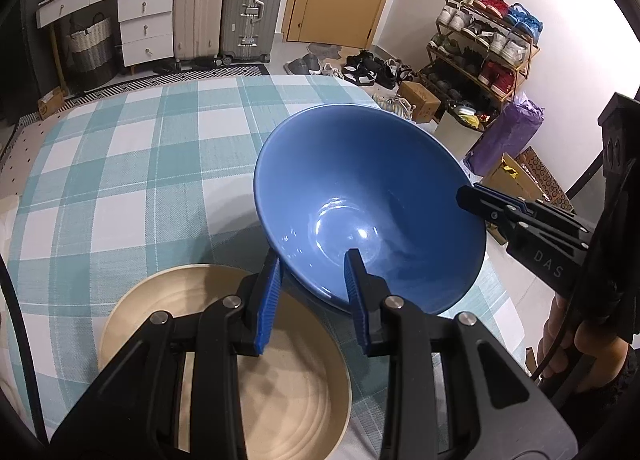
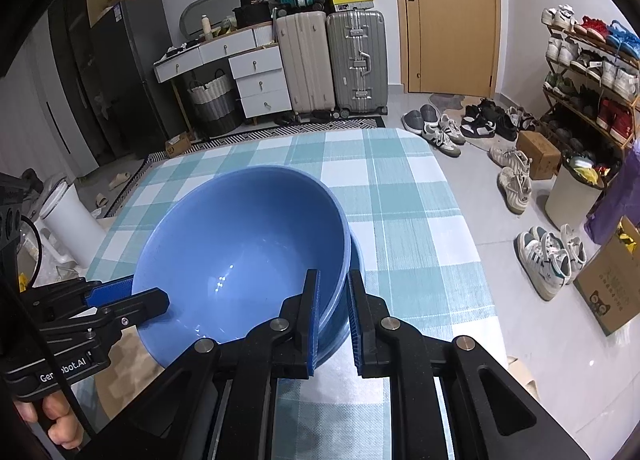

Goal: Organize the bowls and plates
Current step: 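Lift the bowls and bring the left gripper's bowl over the right gripper's bowls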

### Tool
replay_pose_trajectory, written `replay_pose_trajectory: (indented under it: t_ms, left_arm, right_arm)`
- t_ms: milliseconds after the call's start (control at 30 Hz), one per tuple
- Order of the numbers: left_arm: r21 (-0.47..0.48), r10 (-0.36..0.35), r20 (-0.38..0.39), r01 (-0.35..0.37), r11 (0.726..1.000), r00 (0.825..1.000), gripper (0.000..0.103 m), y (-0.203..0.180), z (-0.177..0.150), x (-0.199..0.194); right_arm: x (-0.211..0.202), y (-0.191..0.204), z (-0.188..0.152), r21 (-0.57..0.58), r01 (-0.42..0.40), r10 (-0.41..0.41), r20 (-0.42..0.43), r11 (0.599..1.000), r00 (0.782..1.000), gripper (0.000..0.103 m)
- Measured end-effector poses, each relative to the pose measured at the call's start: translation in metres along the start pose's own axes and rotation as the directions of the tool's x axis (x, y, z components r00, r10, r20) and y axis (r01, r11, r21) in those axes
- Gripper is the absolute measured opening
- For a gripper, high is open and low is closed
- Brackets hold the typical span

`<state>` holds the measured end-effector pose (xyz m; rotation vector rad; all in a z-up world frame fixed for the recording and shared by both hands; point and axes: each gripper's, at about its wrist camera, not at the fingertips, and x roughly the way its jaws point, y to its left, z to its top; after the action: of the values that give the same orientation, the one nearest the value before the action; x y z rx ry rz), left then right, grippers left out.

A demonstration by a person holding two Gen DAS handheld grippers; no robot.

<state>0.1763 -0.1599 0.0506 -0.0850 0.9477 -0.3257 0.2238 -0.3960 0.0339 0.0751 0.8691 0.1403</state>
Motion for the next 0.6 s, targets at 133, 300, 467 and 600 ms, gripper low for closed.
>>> replay_pose_trajectory:
  t_ms: [133,300,467,600]
  left_arm:
    - [0.003,0.000,-0.015,0.001,1.000,1.000,0.028,0.001,0.001,0.010]
    - [0.012,0.012,-0.019,-0.012,1.000,1.000,0.028,0.000,0.002,0.018]
    - [0.050,0.046,-0.011,-0.045,0.998,0.999,0.028,-0.002,0.003,0.024]
    - [0.075,0.066,-0.009,-0.065,0.995,0.998,0.028,-0.005,0.002,0.027]
  right_arm:
    - [0.005,-0.002,-0.003,0.003,0.004,-0.004,-0.011,1.000,1.000,0.013]
    - [0.011,-0.005,-0.005,0.003,0.005,-0.005,-0.027,1.000,1.000,0.014]
    - [0.017,-0.004,-0.007,-0.008,0.019,-0.019,-0.031,1.000,0.999,0.014]
    - [0.019,-0.002,-0.009,-0.023,0.033,-0.033,-0.030,0.999,0.999,0.014]
